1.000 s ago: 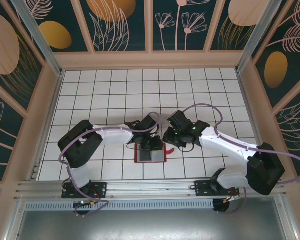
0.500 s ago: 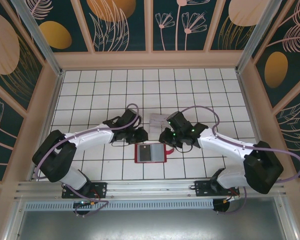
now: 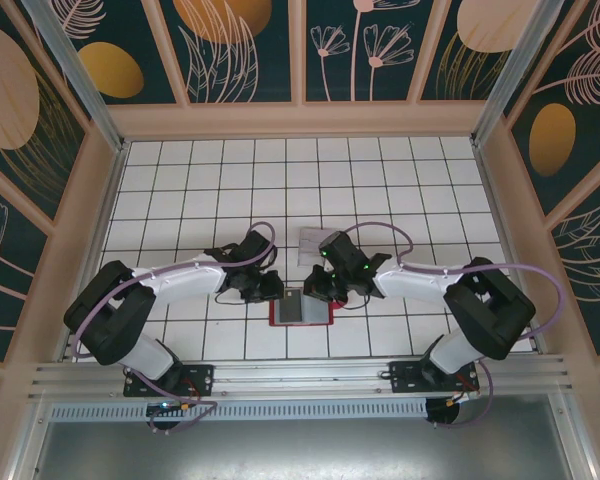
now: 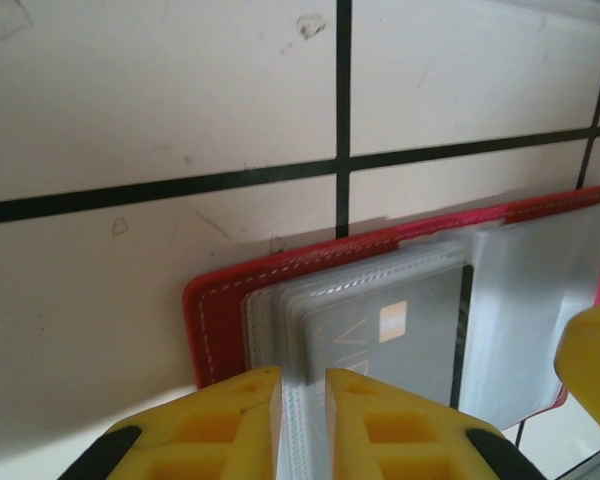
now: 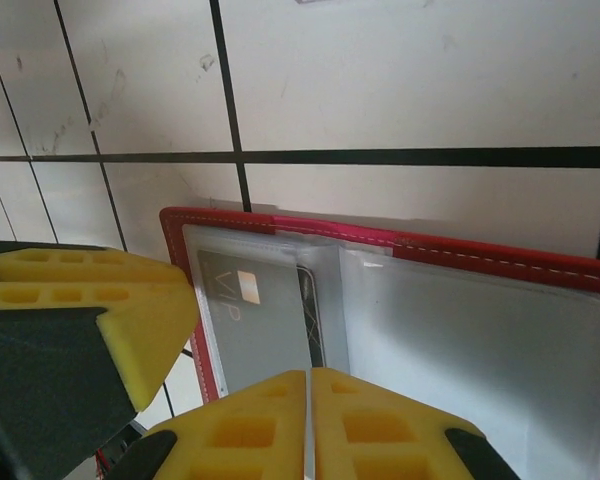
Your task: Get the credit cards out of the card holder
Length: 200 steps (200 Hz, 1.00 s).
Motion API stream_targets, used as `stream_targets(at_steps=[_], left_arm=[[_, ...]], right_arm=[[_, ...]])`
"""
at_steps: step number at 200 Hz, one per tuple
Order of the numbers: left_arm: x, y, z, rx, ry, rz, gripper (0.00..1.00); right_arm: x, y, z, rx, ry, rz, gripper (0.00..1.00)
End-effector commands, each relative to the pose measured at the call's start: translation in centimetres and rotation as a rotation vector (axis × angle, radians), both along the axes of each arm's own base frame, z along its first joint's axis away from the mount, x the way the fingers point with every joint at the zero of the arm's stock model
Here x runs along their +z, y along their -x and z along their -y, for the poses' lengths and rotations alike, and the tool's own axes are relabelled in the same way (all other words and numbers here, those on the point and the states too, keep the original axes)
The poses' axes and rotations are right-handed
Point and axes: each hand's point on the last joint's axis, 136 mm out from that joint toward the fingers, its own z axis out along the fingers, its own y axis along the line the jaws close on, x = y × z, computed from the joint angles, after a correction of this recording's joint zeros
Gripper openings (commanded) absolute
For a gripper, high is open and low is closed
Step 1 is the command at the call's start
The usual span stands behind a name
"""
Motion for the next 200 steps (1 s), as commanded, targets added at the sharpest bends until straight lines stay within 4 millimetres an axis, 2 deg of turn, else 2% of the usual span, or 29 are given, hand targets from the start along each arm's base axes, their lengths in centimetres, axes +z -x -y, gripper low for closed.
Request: stream_targets(at_steps=[1, 42, 133, 200], left_arm=[[0.1, 0.4, -0.6, -0.042, -0.047, -0.012, 0.21], [-0.2, 0.8, -0.9, -0.058, -0.068, -0.028, 0.21], [0.5, 0.5, 0.5, -0.072, -0.006, -0.033, 0.21], [-0.9, 1.1, 1.0, -0.092, -0.029, -0.060, 0.18]], right_arm=[[-0.6, 0.5, -0.5, 0.036, -0.028, -0.002, 0.10], [-1.5, 1.2, -0.5, 0.054, -0.036, -0.025, 0.11], [-2.3, 1.7, -0.9, 0.070, -0.029, -0.045, 0.15], [-2.6, 1.8, -0.9, 0.077, -0.028, -0.048, 0.15]])
